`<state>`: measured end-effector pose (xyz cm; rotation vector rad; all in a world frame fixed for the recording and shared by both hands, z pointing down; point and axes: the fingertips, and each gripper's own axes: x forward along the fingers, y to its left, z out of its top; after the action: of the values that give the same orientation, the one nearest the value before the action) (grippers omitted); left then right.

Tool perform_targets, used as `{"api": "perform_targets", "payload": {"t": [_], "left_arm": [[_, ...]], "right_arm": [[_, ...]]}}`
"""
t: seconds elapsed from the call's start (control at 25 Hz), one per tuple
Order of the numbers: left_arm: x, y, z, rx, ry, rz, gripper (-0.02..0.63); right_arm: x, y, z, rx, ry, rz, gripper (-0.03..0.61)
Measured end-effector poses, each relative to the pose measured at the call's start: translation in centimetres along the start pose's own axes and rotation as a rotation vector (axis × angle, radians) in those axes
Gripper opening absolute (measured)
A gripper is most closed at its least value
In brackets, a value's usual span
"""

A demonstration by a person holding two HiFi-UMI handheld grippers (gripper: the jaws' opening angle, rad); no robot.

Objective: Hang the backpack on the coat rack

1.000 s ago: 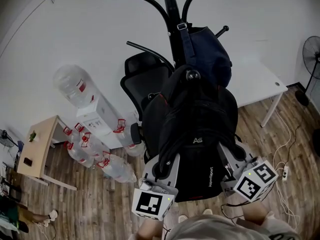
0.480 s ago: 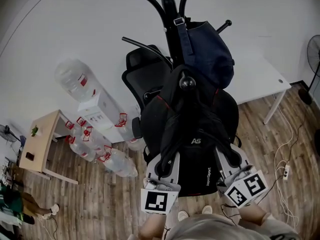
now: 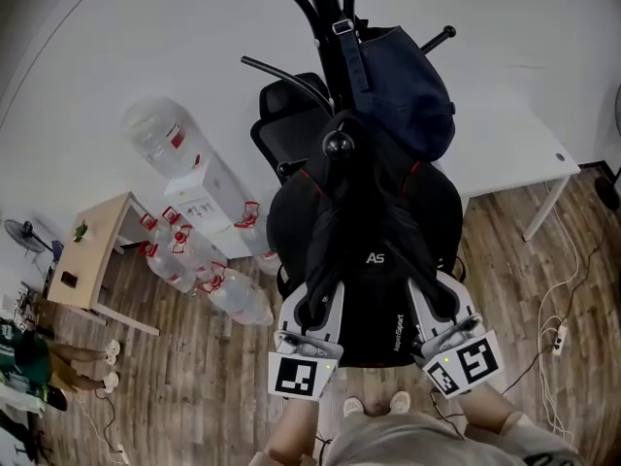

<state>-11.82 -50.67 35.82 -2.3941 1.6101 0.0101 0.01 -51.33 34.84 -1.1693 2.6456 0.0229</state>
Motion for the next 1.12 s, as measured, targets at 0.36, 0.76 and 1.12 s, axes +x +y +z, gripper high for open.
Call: {"api": "perform_targets", "payload": {"t": [0.36, 0.76, 1.12], "left_arm": [[-3.8, 0.7, 2.0, 0.014, -0.093, 0.038, 0.178], [-15.1, 1.8, 3.5, 0.02, -0.225, 0.077, 0.14], [-24.7, 0.6, -0.1, -0.066, -0.145, -0.043, 0.123]], "right_arm": [[-2.2, -0.3, 0.1, -0.015, -0.001, 0.04, 0.119], [-12.8, 0.0, 0.9, -0.023, -0.108, -0.276, 0.135], [-17.9, 10.6, -4.9, -0.038, 0.043, -0.341, 0.133]]}}
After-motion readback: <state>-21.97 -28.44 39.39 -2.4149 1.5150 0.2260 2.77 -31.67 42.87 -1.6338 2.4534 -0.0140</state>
